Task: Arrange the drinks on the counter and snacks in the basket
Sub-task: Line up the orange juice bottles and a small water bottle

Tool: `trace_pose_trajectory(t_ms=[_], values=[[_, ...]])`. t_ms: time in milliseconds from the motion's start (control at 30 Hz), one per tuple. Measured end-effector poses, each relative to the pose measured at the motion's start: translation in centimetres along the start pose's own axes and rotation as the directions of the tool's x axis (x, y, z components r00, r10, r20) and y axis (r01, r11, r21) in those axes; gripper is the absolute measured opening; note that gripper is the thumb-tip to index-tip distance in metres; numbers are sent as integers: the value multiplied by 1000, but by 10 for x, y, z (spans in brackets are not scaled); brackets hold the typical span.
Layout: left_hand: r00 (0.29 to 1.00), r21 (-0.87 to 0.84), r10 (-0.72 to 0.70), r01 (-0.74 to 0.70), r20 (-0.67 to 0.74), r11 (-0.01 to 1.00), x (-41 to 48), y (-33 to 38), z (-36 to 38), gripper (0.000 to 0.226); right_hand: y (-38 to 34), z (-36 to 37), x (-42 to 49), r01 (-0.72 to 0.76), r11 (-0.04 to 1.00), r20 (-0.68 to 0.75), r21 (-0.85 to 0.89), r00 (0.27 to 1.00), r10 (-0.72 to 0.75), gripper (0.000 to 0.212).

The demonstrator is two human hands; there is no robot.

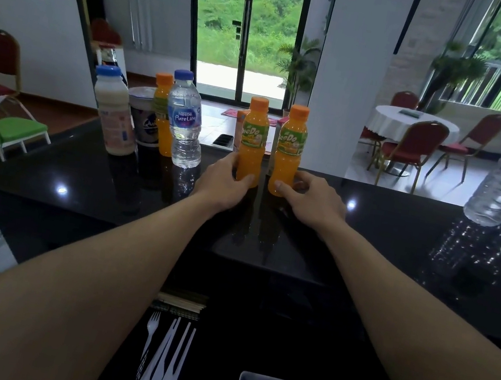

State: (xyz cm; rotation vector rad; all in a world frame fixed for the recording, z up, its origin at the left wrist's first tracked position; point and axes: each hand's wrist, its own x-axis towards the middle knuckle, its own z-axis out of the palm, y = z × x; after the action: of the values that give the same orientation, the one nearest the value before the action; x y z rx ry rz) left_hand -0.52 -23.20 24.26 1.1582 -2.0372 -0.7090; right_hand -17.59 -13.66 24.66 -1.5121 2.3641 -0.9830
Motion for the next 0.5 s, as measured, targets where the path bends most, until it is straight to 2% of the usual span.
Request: trace_pose_trajectory(t_ms=[500], values=[[1000, -34, 4, -3, 15, 999, -2, 1, -1, 45, 2, 1, 1, -8, 1000, -9, -2, 1000, 8, 72]])
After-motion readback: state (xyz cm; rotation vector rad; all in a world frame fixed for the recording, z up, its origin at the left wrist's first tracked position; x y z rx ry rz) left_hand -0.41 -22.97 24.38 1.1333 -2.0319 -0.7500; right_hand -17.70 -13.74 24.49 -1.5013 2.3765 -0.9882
